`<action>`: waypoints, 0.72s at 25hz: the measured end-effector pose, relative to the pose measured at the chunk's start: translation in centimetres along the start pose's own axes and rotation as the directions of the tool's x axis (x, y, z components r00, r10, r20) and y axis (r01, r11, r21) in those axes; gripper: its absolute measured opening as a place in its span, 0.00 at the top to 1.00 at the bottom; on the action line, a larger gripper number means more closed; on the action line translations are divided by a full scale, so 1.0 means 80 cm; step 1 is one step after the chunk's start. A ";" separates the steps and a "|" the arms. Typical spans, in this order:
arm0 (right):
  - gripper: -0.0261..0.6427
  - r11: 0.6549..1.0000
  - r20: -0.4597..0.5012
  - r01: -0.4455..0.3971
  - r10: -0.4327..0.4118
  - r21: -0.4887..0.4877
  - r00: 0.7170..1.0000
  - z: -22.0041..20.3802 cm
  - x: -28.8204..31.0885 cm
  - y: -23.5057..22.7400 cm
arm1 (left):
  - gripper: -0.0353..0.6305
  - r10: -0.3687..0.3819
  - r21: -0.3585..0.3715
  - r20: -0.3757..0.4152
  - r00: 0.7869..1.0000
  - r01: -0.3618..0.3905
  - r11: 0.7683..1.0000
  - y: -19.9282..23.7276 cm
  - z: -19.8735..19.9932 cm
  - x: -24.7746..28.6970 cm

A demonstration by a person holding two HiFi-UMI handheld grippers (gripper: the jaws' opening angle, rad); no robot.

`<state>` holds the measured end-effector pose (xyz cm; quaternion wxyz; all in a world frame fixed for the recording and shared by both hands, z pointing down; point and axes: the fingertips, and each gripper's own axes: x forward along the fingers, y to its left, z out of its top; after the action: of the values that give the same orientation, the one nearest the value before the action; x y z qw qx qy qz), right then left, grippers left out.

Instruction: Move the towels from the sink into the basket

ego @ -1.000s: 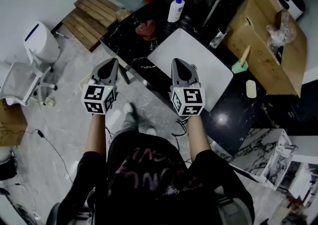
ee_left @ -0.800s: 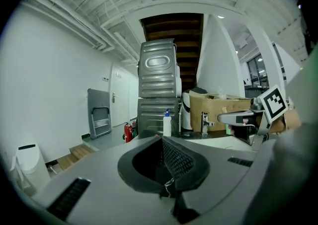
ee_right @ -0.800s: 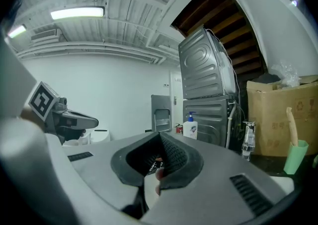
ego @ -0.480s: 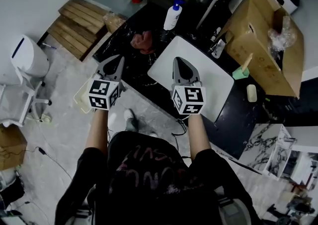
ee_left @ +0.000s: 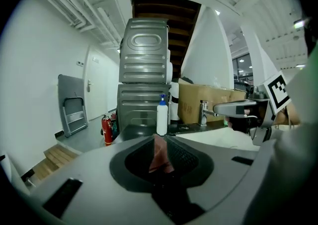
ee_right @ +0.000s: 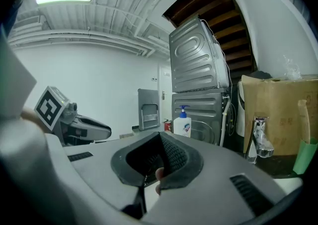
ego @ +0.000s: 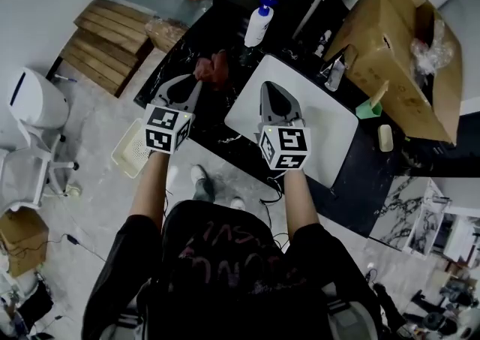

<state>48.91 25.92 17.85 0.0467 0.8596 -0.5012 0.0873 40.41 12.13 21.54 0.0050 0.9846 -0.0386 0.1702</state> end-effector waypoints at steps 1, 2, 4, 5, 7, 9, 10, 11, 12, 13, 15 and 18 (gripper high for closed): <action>0.94 1.000 -0.001 0.003 -0.003 0.002 1.000 -0.001 0.001 -0.002 | 0.78 -0.017 0.006 -0.019 1.000 0.017 1.000 -0.003 -0.005 0.009; 0.94 1.000 -0.001 0.007 -0.007 0.004 1.000 -0.002 0.002 -0.004 | 0.72 -0.033 0.011 -0.039 0.999 0.034 0.999 -0.005 -0.009 0.018; 0.94 1.000 -0.002 0.015 -0.015 0.006 1.000 -0.003 0.001 -0.009 | 0.66 -0.063 0.023 -0.072 0.995 0.065 0.998 -0.010 -0.014 0.035; 0.94 1.000 -0.003 0.021 -0.021 0.007 1.000 -0.004 -0.001 -0.012 | 0.63 -0.078 0.031 -0.087 0.993 0.081 0.996 -0.013 -0.016 0.043; 0.94 0.999 -0.008 0.033 -0.033 0.009 0.999 -0.007 -0.005 -0.020 | 0.58 -0.101 0.052 -0.121 0.988 0.108 0.993 -0.019 -0.020 0.060; 0.94 0.999 -0.014 0.046 -0.046 0.009 0.999 -0.011 -0.010 -0.029 | 0.54 -0.113 0.079 -0.162 0.980 0.127 0.989 -0.023 -0.027 0.077; 0.94 0.999 -0.019 0.053 -0.053 0.008 0.998 -0.014 -0.014 -0.034 | 0.53 -0.113 0.094 -0.185 0.976 0.132 0.987 -0.024 -0.032 0.086; 0.94 0.998 -0.023 0.061 -0.060 0.008 0.998 -0.017 -0.018 -0.039 | 0.52 -0.110 0.107 -0.210 0.972 0.135 0.985 -0.024 -0.038 0.093; 0.94 0.998 -0.029 0.069 -0.069 0.010 0.997 -0.021 -0.022 -0.044 | 0.52 -0.104 0.115 -0.235 0.966 0.134 0.984 -0.022 -0.044 0.100; 0.94 0.997 -0.035 0.079 -0.078 0.012 0.996 -0.024 -0.026 -0.049 | 0.52 -0.096 0.116 -0.259 0.961 0.129 0.985 -0.020 -0.051 0.106; 0.94 0.995 -0.047 0.096 -0.095 0.015 0.994 -0.030 -0.033 -0.060 | 0.52 -0.081 0.106 -0.293 0.953 0.117 0.988 -0.014 -0.061 0.115; 0.94 0.993 -0.057 0.115 -0.114 0.018 0.992 -0.036 -0.041 -0.072 | 0.55 -0.076 0.091 -0.314 0.946 0.110 0.990 -0.011 -0.070 0.121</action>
<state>52.02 32.04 20.06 0.0565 0.8846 -0.4487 0.1137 47.69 12.38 30.06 -0.0340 0.9453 0.0184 0.3240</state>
